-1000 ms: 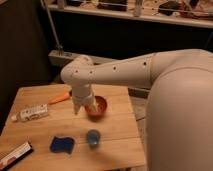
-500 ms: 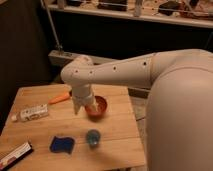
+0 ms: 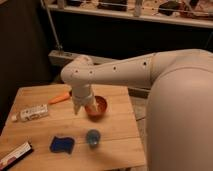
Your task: Place the bottle in the ceramic bowl
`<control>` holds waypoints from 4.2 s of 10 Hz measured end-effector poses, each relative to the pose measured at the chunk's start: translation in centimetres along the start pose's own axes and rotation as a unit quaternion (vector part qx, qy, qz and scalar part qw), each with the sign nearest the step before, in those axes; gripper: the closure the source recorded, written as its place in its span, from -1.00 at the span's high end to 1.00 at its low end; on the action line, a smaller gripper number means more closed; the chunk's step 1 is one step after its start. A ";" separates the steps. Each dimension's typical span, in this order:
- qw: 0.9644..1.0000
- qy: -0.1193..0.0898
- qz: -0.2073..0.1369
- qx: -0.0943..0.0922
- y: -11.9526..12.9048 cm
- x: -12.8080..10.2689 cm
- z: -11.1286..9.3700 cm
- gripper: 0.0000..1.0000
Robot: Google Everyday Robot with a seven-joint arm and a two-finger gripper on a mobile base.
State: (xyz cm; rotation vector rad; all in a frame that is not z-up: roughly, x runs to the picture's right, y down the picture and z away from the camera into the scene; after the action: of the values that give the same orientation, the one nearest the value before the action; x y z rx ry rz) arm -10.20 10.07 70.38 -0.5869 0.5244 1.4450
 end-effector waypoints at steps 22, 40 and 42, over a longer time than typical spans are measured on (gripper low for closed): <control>0.775 -0.091 -0.622 0.062 20.8 -13.0 -2.8 0.30; 0.709 -0.044 -0.703 0.024 26.7 -13.0 9.8 0.30; 0.704 -0.049 -0.709 0.022 27.5 -12.6 9.8 0.30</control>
State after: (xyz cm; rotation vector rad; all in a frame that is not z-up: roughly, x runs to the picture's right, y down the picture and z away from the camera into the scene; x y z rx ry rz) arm -38.64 7.94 84.46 -0.6147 -0.0815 -0.0437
